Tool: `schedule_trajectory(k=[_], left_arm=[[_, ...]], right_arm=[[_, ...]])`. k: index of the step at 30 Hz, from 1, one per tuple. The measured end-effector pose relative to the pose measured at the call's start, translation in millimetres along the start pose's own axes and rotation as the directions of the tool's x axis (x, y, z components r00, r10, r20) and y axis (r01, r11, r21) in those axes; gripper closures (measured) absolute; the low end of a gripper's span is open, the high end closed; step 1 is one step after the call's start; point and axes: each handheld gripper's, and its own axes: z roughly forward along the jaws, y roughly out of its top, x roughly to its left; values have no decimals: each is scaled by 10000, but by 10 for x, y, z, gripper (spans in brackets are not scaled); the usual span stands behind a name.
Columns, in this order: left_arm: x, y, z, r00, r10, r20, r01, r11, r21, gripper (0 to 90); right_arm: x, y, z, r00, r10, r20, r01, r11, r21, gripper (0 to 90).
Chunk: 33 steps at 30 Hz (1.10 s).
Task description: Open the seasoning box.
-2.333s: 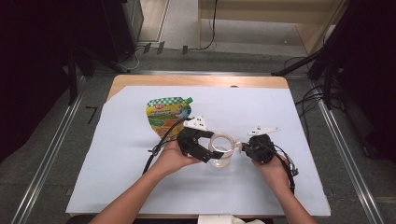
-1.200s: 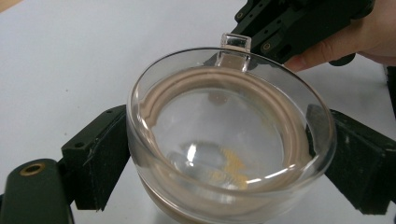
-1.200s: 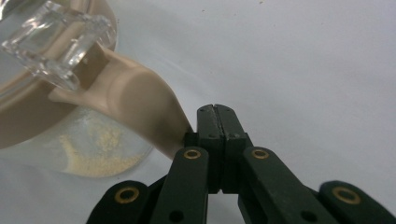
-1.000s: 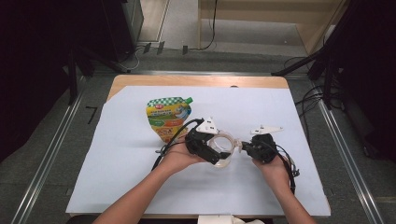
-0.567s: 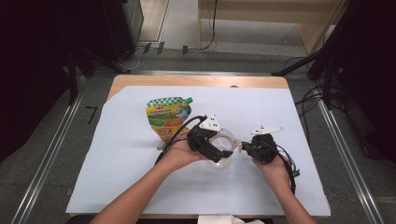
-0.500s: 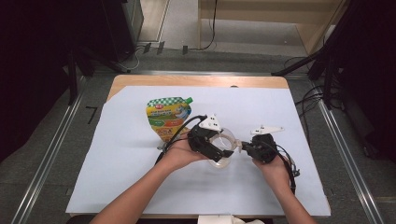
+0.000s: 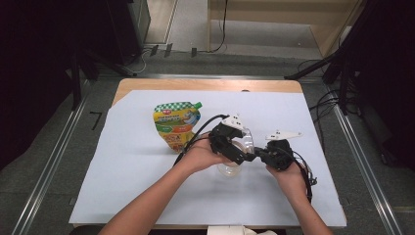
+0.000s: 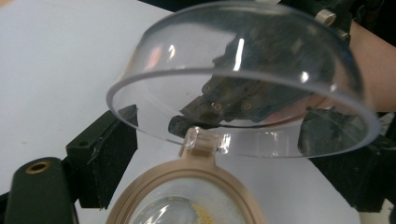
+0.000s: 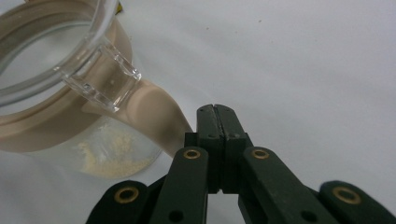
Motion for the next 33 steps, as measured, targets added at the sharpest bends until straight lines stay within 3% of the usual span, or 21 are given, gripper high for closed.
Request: schedule_trajectory(k=[6, 13, 18, 26, 31, 33], left_arm=[[12, 27, 89, 9982, -540, 265, 536, 9985, 132, 86], [-13, 60, 81, 9998, -156, -135, 163, 9986, 497, 86], [-16, 55, 8, 9998, -198, -64, 202, 9978, 627, 86], [-46, 92, -122, 9998, -174, 131, 168, 9989, 431, 86], [-46, 71, -266, 9997, -242, 66, 239, 9987, 454, 95], [-29, 62, -331, 9994, -347, 83, 344, 9988, 335, 146]], right_arm=[[-49, -10, -93, 9999, 140, 2, -140, 9994, -328, 898], [-97, -17, -216, 9996, 262, 78, -257, 9980, -585, 871], [-140, -43, -321, 9990, 424, 113, -414, 9961, -781, 787], [-134, -53, -348, 9991, 384, 153, -371, 9963, -780, 732], [-83, -102, -444, 9987, 489, -105, -495, 9960, -743, 702], [-31, -120, -487, 9982, 461, -371, -492, 9950, -869, 677]])
